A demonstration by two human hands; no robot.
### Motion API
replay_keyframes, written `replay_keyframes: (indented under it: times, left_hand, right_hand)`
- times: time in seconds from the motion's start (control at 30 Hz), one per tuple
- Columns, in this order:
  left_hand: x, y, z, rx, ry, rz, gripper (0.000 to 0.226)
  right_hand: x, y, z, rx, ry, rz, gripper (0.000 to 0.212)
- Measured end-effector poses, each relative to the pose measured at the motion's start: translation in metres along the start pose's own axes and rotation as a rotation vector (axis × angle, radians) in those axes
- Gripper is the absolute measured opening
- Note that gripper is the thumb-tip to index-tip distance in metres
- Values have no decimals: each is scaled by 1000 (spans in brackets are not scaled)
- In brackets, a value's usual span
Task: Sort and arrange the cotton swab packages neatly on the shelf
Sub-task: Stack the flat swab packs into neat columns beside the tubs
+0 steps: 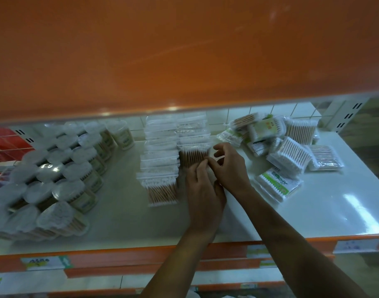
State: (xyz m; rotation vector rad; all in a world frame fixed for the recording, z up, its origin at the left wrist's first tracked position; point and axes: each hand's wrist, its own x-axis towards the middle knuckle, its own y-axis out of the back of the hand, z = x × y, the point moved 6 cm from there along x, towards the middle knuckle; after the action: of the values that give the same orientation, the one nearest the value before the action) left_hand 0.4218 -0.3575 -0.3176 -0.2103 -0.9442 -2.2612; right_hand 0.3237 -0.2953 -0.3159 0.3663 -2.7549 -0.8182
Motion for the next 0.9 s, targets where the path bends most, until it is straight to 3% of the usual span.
replay_keyframes:
  times: [0.4,0.67,0.9]
  left_hand:
    - [20,-30,41,209,-210,-77,54]
    - [38,-59,53,306,-240,-122,53]
    - [39,-71,67,322,-258,-160,61]
  right_hand:
    - [6,47,5,-207,129,78,36]
    - [16,79,4,-465,267,195,34]
    - [54,103,31,-654,188,132,50]
